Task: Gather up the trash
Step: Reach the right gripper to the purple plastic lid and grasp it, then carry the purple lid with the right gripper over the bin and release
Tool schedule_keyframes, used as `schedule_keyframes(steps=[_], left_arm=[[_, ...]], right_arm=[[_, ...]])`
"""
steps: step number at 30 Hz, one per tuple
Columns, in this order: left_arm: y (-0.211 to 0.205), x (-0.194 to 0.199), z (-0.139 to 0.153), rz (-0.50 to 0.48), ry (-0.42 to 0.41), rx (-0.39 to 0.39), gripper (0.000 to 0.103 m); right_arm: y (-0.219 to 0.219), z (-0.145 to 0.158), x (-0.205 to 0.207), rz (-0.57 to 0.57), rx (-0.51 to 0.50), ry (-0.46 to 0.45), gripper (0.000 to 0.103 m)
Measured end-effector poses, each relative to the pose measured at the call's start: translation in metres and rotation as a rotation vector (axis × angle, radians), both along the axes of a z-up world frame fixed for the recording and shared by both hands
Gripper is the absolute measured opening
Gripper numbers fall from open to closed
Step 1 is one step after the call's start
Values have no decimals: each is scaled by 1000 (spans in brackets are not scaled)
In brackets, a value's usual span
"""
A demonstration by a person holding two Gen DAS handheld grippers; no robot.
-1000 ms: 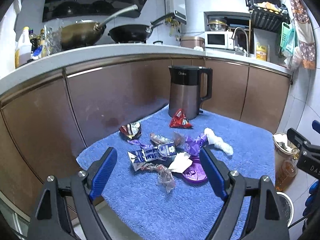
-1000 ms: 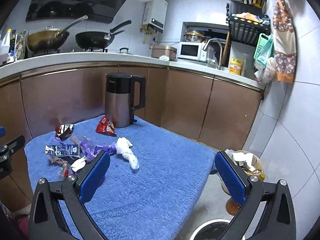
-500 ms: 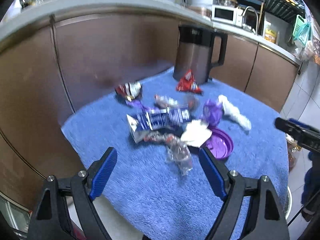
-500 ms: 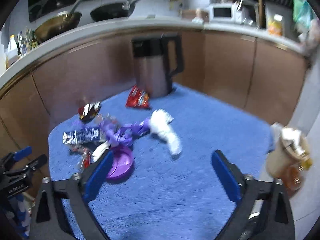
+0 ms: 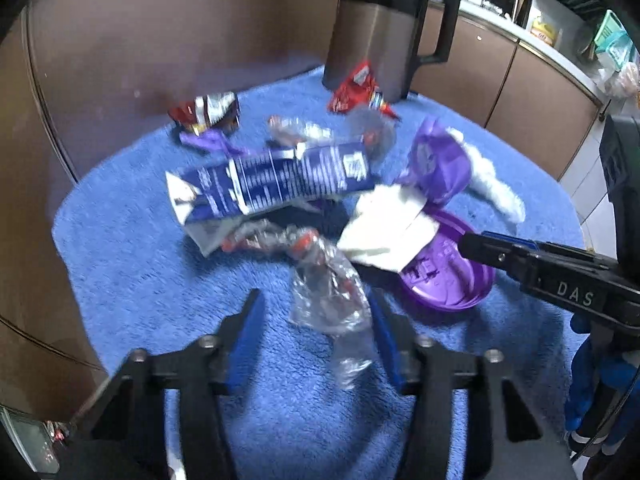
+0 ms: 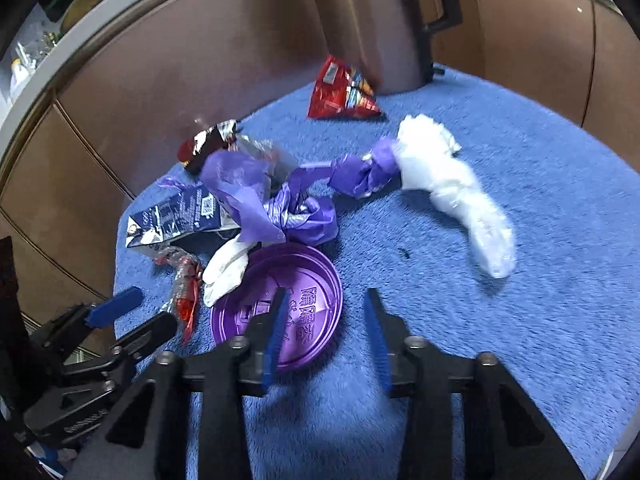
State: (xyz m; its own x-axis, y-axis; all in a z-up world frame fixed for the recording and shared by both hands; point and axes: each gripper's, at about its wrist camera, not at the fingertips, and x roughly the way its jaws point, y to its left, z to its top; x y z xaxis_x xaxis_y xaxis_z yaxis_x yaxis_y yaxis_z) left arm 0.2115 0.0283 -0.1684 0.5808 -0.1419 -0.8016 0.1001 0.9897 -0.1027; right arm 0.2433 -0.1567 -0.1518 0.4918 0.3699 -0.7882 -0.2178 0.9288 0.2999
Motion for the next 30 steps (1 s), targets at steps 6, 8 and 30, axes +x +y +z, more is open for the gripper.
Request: schedule_keyframes(steps=[6, 8, 30], left_arm=[[3, 1, -7, -16, 31, -39, 15], [4, -3, -3, -24, 34, -61, 12], [-24, -111, 77, -171, -96, -127, 6]], right_arm=[[4, -12, 6, 4, -18, 39, 13], [3, -11, 3, 3, -21, 36, 6], [-78, 54, -135, -190, -31, -78, 5]])
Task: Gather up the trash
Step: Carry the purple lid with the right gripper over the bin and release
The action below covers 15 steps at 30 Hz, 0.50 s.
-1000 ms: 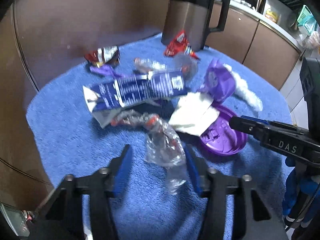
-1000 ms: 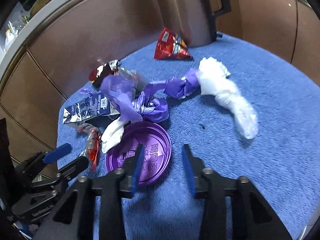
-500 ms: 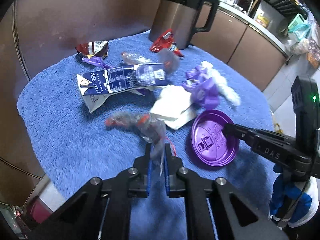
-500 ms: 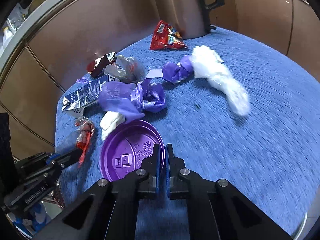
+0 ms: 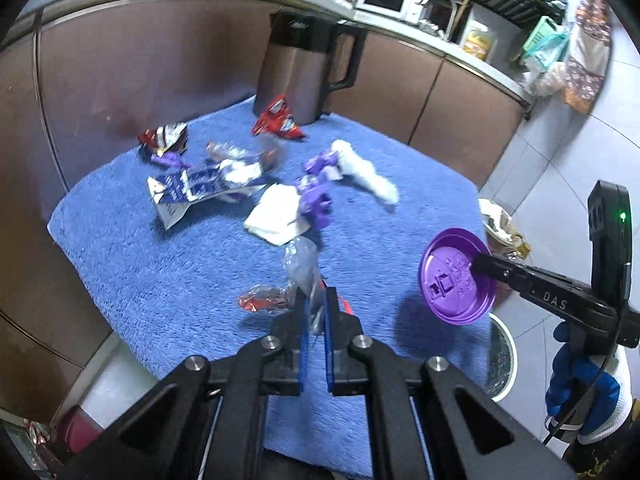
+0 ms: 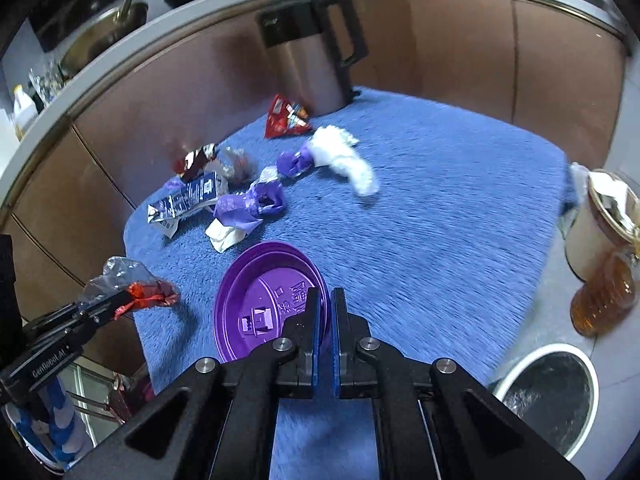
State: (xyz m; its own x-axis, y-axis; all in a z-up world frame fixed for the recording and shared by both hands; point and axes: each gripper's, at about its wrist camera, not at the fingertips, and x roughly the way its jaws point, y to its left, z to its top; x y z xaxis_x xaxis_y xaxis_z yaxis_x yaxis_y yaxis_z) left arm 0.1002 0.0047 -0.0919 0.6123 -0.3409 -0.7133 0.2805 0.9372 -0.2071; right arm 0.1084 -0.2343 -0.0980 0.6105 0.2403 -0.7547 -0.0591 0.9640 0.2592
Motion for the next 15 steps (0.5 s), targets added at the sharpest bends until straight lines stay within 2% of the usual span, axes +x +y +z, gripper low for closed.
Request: schedule_keyframes(steps=[6, 11, 15], left_arm=[[-38, -19, 26, -99, -46, 11, 5], [-103, -31, 40, -249, -63, 23, 5], [-167, -38, 38, -380, -50, 35, 5]], right_arm=[[-47, 14, -45, -107, 21, -53, 5], [-108, 19, -89, -248, -6, -69, 5], [-158, 10, -116, -381, -75, -50, 5]])
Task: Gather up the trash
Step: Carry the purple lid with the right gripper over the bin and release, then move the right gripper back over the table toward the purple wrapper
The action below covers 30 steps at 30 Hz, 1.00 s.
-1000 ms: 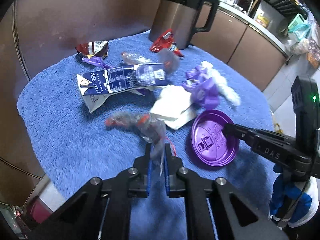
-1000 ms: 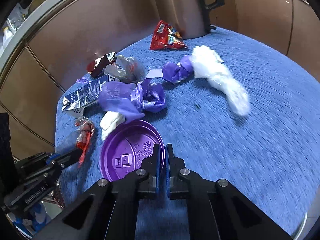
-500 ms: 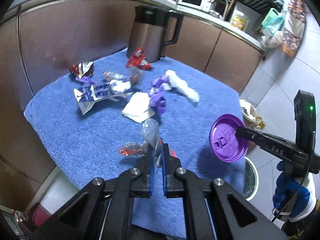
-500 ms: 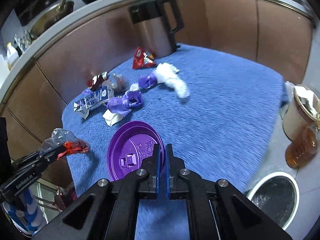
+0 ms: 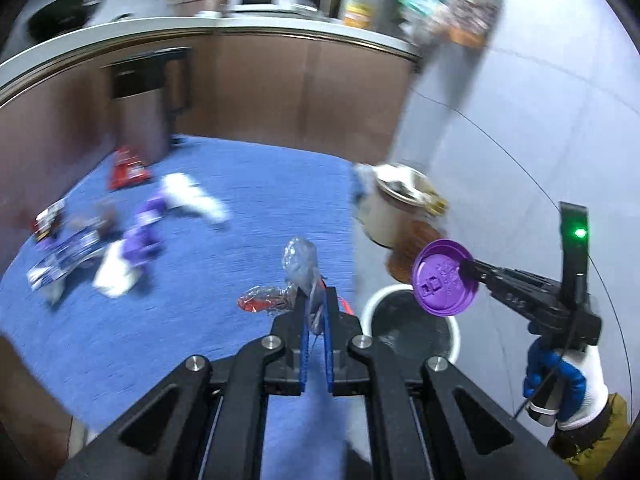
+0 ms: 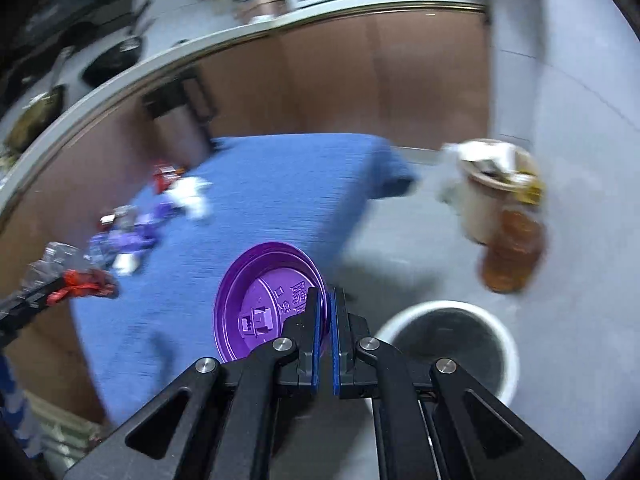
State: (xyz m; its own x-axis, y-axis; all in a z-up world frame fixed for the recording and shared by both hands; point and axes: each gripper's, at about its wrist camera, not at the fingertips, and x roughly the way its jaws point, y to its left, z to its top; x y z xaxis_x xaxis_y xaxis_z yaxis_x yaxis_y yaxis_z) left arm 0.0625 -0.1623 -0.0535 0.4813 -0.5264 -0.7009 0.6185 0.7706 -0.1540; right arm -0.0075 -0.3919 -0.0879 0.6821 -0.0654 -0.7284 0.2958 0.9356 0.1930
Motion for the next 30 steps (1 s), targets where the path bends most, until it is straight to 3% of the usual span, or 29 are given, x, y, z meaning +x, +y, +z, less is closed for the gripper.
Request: schedule_keyframes(steps=[5, 11, 18, 20, 22, 23, 25, 30], left_arm=[[-85, -7, -16, -145, 29, 46, 5], [-161, -9, -48, -245, 63, 105, 7], [-202, 0, -79, -302, 146, 115, 8], [-205, 0, -84, -307, 164, 115, 15], [-205, 2, -86, -308, 182, 101, 45], [-204, 3, -86, -307, 185, 90, 51], [-203, 4, -85, -307, 186, 81, 53], [-190, 1, -76, -294, 156, 63, 53]], right_arm=[[-56, -24, -28, -152, -35, 56, 5], [-103, -57, -43, -268, -44, 142, 5], [-127, -80, -43, -303, -75, 211, 5], [-130, -87, -40, -299, -75, 228, 6], [-128, -92, -35, -297, -84, 244, 10], [-129, -95, -34, -295, -83, 252, 13], [-130, -100, -33, -296, -79, 254, 28], [-127, -97, -36, -301, -64, 239, 29]])
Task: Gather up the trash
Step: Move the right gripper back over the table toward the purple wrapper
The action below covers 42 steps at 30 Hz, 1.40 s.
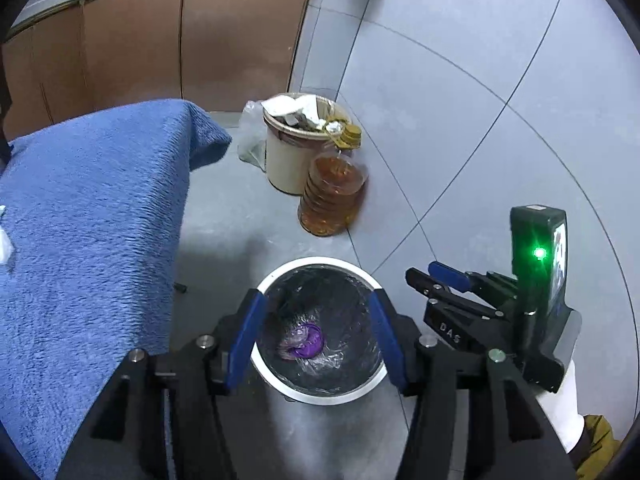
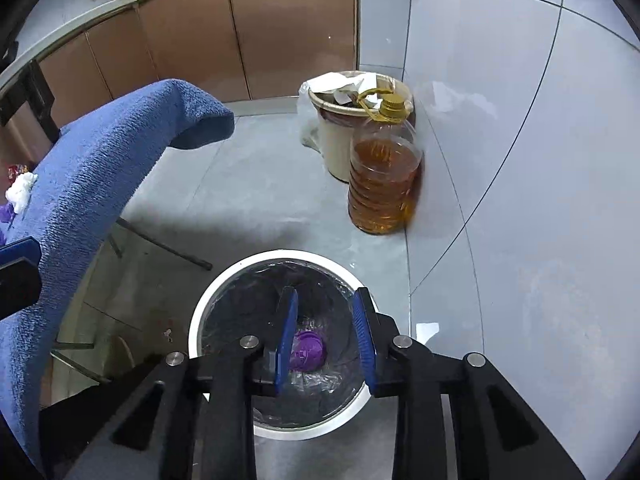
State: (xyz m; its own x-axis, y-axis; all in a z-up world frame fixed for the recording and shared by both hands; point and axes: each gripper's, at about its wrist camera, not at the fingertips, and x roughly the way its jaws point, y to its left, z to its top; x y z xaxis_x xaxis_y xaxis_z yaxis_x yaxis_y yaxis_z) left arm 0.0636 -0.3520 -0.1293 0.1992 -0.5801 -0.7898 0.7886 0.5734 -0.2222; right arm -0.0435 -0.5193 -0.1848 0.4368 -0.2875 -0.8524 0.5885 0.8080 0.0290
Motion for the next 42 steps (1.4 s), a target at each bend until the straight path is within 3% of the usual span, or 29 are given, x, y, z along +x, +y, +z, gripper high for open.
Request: schedule_keyframes(steps=[6, 12, 20, 28, 35, 42], left_arm=[[33, -8, 24, 56, -81, -57, 53], [80, -8, 55, 120, -127, -85, 53], [172, -6, 92, 268, -210, -136, 53], [278, -8, 120, 436, -290, -178, 61], [361, 1, 138, 538, -369, -148, 68], [425, 30, 133, 614, -385, -70, 68]], right_arm=[[7, 30, -7, 2, 1, -88, 29], [37, 83, -9, 59, -21, -217, 29], [101, 155, 2, 204, -37, -361, 30], [171, 219, 19, 357, -32, -476, 39], [227, 263, 43, 506, 23, -541, 42], [272, 275, 91, 642, 101, -530, 45]])
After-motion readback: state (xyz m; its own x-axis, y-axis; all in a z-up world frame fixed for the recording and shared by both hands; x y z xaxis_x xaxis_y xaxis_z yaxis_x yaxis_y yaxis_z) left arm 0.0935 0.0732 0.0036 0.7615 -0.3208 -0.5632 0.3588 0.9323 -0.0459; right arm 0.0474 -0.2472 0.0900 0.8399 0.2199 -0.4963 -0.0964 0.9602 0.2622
